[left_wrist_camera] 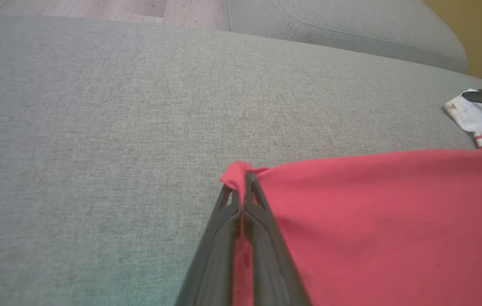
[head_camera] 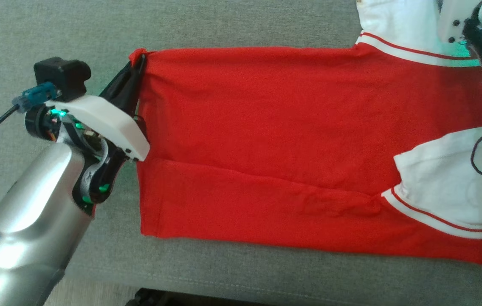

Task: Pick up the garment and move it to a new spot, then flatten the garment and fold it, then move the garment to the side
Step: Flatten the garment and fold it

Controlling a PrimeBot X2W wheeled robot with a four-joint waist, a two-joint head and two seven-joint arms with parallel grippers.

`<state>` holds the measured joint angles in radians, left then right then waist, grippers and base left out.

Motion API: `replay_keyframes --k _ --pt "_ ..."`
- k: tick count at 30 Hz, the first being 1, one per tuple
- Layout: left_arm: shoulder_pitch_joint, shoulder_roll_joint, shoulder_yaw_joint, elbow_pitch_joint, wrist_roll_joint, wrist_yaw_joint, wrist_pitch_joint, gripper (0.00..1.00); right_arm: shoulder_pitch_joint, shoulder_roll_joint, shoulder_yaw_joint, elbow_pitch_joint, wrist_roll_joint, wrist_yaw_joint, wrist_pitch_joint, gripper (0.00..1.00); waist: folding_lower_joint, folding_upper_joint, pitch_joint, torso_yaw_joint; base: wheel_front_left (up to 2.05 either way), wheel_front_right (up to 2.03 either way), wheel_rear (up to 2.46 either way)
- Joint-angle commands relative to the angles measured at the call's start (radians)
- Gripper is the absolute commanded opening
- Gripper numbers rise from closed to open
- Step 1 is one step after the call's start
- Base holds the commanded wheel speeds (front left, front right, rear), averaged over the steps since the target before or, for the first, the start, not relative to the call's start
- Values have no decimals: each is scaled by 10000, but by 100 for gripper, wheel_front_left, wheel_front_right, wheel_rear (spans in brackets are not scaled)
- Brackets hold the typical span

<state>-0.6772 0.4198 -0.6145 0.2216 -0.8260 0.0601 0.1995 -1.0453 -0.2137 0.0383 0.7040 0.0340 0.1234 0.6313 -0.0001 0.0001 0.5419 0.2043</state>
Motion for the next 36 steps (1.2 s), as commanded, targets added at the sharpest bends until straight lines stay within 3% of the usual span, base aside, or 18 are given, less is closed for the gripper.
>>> replay_keyframes --k 1,2,3,16,27,36 --pt "-456 368 392 -185 81 -42 -123 0 -51 155 242 -108 114 73 173 54 1 -1 -2 -39 0 0 0" --pt "-487 391 409 -125 73 -48 -134 0 -33 143 396 -40 271 73 217 18 1 -1 -6 -91 0 0 0" --pt "-502 404 420 -100 67 -47 -135 0 -30 130 468 -28 338 73 193 0 1 -1 -10 -125 0 0 0" --pt "-295 798 489 549 -28 -28 -34 0 502 -18 1103 -646 1274 73 -2270 0 1 -1 -1007 -968 0 0 0" --pt "1017 1303 373 275 -222 81 26 0 3199 -467 1473 -2705 2655 73 -3193 0 1 -1 -2675 -1566 0 0 0" --pt "2779 1448 395 -803 -247 582 -849 0 6315 -270 825 -4757 2560 73 -3425 0 1 -1 -3850 -1704 0 0 0"
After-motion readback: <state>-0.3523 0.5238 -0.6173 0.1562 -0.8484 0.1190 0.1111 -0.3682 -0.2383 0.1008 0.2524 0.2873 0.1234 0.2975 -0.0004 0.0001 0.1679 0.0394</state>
